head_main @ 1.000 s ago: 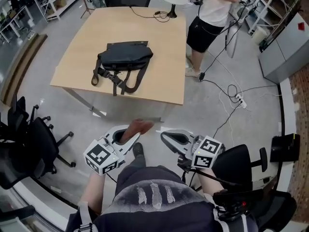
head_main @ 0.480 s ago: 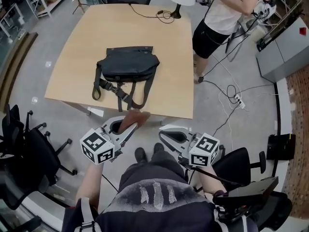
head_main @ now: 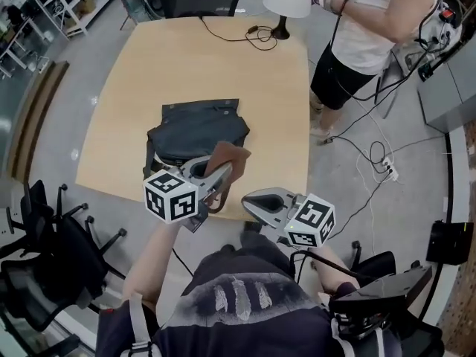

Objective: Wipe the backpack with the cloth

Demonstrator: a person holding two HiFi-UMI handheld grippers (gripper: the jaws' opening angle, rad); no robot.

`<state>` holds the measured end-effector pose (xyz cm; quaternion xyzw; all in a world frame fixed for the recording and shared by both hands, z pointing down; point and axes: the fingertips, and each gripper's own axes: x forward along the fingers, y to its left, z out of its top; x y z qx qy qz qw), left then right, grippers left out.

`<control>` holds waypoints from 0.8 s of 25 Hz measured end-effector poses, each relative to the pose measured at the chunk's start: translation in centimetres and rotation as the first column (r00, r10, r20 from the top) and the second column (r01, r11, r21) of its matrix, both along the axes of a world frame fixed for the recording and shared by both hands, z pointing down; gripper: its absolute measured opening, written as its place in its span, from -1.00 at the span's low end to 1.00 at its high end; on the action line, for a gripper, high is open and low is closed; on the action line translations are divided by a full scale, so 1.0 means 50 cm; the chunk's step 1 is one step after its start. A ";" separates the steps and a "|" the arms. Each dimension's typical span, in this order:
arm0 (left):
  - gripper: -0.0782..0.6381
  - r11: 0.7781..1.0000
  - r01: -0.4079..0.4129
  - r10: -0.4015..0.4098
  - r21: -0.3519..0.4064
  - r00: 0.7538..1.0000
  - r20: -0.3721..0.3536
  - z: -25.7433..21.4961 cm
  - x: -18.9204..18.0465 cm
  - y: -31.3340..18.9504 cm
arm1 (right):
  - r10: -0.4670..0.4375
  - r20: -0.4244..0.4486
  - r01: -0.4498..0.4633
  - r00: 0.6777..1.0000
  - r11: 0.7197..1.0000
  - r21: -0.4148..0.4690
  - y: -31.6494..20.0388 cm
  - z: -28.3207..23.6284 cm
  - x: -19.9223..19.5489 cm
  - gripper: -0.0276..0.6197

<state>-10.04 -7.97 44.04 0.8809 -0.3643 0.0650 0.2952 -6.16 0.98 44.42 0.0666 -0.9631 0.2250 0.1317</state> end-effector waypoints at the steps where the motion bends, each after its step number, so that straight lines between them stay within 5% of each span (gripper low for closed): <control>1: -0.62 1.000 0.021 -0.020 -0.011 1.000 0.017 0.006 0.002 -0.038 | -0.015 -0.010 0.015 1.000 1.000 0.024 -0.033 0.001 0.005 -0.91; 6: -0.62 0.994 0.060 -0.060 -0.095 0.998 0.009 0.056 0.033 -0.200 | -0.013 -0.022 0.015 1.000 0.995 0.099 -0.178 -0.015 0.022 -0.91; 11: -0.62 0.964 0.109 -0.108 -0.244 0.994 0.015 0.162 0.044 -0.319 | 0.059 0.024 -0.061 0.998 0.993 0.099 -0.252 -0.037 0.012 -0.91; 16: -0.62 0.944 0.116 -0.053 -0.308 0.977 0.204 0.270 0.028 -0.382 | 0.094 0.042 -0.096 0.995 0.995 0.033 -0.270 -0.035 -0.002 -0.91; 18: -0.62 0.956 0.079 0.019 -0.281 0.944 0.331 0.298 0.029 -0.392 | 0.099 0.046 -0.099 0.994 0.995 0.011 -0.274 -0.036 -0.003 -0.91; 20: -0.62 0.969 0.028 0.093 -0.244 0.878 0.469 0.329 0.028 -0.397 | 0.108 0.046 -0.108 0.993 0.994 -0.005 -0.283 -0.035 -0.005 -0.91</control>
